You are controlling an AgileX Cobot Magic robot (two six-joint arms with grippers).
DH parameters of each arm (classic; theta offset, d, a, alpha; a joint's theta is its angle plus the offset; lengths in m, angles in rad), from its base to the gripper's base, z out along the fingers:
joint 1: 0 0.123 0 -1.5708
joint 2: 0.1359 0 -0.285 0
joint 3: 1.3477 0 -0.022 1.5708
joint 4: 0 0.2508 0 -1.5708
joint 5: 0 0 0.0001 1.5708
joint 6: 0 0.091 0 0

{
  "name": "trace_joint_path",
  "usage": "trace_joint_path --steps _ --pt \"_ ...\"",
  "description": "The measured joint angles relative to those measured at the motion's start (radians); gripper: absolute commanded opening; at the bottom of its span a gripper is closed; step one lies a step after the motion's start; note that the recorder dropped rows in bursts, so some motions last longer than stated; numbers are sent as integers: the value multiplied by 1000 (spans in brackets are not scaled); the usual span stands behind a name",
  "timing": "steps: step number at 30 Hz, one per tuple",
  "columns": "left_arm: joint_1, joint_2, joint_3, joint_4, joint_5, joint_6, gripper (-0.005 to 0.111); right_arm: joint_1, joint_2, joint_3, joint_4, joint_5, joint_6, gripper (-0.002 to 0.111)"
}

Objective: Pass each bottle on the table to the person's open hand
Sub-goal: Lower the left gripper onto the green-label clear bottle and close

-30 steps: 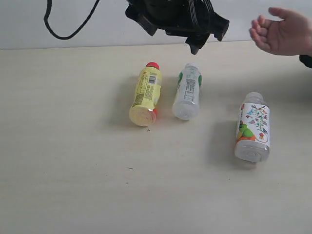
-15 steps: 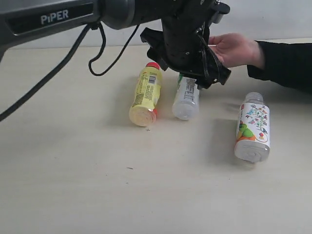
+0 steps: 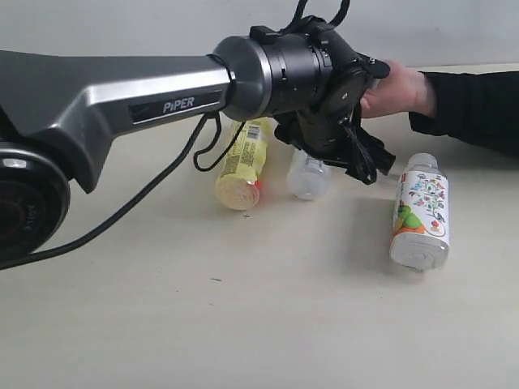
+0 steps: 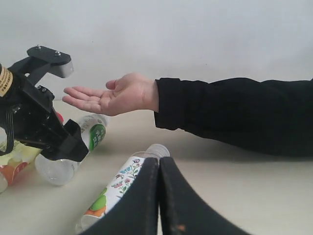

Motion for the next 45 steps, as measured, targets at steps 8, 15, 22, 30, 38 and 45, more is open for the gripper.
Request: trace_joint_path --steps 8,15,22,30,38,45 --pt "15 46 0 7 -4 -48 78 0 0 0 0 0 0 0" --pt "17 61 0 9 -6 -70 78 0 0 0 0 0 0 0" --pt "17 70 0 9 -8 -82 77 0 0 0 0 0 0 0" --pt "17 78 0 9 -15 -87 33 0 0 0 0 0 0 0" --pt "17 82 0 15 -21 -87 0 0 0 0 0 0 0 0" --pt "17 84 0 27 -17 -87 0 0 0 0 0 0 0 0"
